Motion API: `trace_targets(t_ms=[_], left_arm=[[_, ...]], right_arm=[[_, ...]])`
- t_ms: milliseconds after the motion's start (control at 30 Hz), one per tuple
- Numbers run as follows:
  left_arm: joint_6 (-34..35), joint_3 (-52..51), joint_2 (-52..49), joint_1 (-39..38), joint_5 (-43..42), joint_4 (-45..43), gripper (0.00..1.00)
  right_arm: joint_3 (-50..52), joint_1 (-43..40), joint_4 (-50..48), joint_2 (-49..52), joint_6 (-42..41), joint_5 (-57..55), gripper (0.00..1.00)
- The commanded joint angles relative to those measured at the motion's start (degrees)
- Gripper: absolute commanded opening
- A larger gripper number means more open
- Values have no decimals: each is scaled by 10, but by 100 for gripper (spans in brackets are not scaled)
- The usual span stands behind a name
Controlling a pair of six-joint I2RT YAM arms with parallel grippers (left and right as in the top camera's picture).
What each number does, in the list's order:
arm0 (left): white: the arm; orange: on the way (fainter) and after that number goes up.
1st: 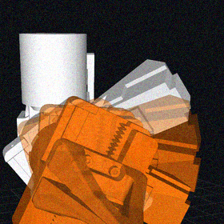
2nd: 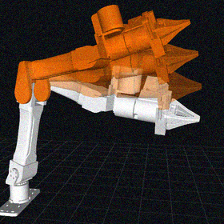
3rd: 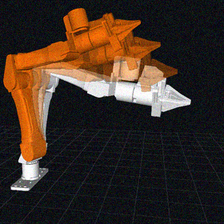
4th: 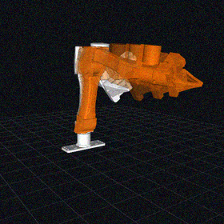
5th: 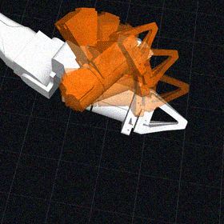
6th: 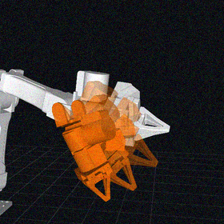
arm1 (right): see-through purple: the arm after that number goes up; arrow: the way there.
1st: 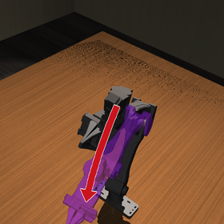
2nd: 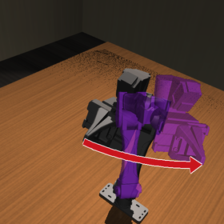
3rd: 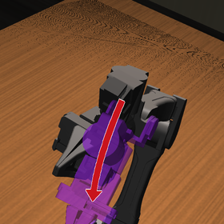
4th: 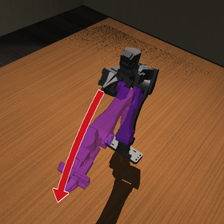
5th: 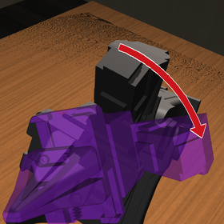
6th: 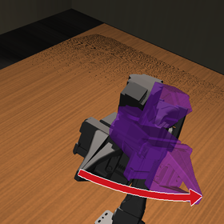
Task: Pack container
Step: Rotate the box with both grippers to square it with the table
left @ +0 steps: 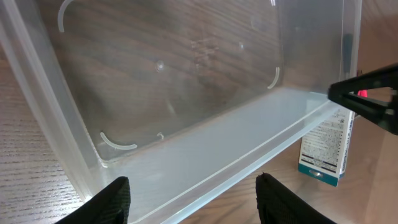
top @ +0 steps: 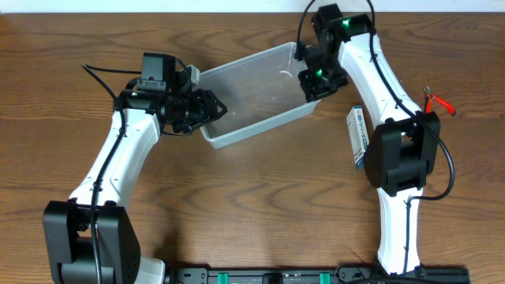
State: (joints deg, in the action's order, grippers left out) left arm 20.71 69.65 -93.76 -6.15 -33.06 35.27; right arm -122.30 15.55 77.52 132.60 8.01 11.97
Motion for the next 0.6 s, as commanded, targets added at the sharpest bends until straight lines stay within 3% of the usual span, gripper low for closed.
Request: trace_targets(t_ms=[0,567], left_arm=[[-8,5,4,0,-8,-2,57],[-8,5,4,0,-8,-2,57]], right_arm=[[18,3,-9,-19,4,-2,11],[20,8,62,-19,-40,-2,4]])
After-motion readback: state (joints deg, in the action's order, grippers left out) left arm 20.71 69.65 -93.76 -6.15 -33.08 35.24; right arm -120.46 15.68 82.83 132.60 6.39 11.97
